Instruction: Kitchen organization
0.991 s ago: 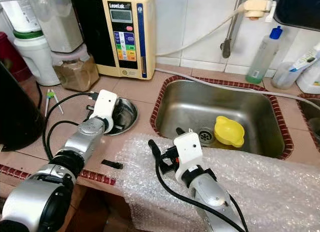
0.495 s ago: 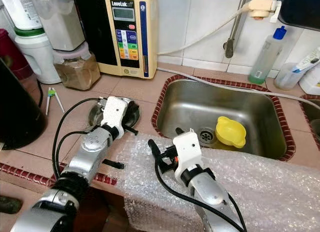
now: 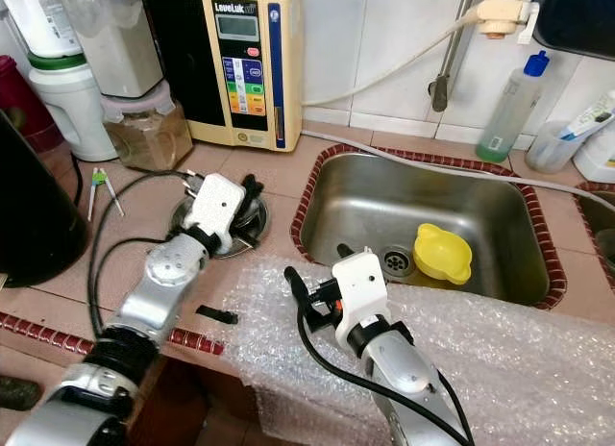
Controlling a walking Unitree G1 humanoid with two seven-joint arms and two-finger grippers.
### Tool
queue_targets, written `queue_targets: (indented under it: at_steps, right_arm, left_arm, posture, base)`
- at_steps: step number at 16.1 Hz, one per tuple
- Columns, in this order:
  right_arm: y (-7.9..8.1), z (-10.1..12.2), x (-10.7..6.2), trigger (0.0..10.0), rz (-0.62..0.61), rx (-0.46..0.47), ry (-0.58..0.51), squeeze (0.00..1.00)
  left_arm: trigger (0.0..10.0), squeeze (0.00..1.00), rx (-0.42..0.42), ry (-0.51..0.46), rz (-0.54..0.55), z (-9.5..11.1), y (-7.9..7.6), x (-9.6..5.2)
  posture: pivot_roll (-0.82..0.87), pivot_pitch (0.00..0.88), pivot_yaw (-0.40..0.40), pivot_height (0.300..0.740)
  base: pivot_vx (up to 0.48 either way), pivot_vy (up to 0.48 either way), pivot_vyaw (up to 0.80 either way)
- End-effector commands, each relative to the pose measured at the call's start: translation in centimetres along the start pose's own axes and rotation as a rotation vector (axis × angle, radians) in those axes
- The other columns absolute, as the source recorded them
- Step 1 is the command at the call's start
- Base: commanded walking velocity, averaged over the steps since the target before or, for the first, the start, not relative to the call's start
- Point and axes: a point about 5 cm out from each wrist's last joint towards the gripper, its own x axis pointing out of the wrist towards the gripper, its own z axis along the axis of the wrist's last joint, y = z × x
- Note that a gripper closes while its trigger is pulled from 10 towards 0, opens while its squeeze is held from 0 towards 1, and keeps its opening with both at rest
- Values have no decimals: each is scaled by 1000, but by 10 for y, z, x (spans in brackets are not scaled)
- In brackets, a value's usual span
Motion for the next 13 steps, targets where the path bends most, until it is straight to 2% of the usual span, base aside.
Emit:
queue_targets:
  at_steps: [1, 2, 4, 5, 6, 7, 9, 13]
  right_arm:
    - [-3, 0, 0, 10000, -19, -2, -3, 0]
    - [-2, -1, -1, 10000, -16, -1, -1, 0]
    - [-2, -3, -3, 10000, -16, 2, 5, 0]
    - [-1, -3, -3, 10000, -14, 4, 7, 0]
    - [0, -4, -3, 10000, -13, 4, 7, 0]
    - [0, -5, -2, 10000, -10, 4, 9, 0]
    - [2, -5, 1, 10000, 4, 4, 9, 0]
    - [4, -6, 1, 10000, 27, -4, 14, 0]
  left_arm:
    - [10000, 1000, 35, 10, 12, 2, 5, 0]
    - [10000, 1000, 66, 19, 28, 2, 13, -1]
    - [10000, 1000, 50, 41, 93, -3, 31, -7]
    - [10000, 1000, 30, 26, 181, -5, 47, -13]
    - [10000, 1000, 21, 22, 229, -5, 53, -16]
    - [10000, 1000, -23, 15, 358, -7, 66, -26]
    - [10000, 1000, -69, -11, 475, -9, 67, -39]
    - [10000, 1000, -111, -86, 536, -1, 60, -50]
  posture:
    - [58, 0, 21, 740]
    - [57, 0, 23, 740]
    - [60, 0, 23, 740]
    - [62, 0, 22, 740]
    - [65, 0, 20, 740]
    - [72, 0, 13, 740]
    - [80, 0, -2, 740]
    - [92, 0, -31, 740]
  base:
    - [0, 0, 0]
    - [0, 0, 0]
    - [0, 0, 0]
    - [0, 0, 0]
    - [0, 0, 0]
    - [0, 0, 0]
    - [0, 0, 0]
    - [0, 0, 0]
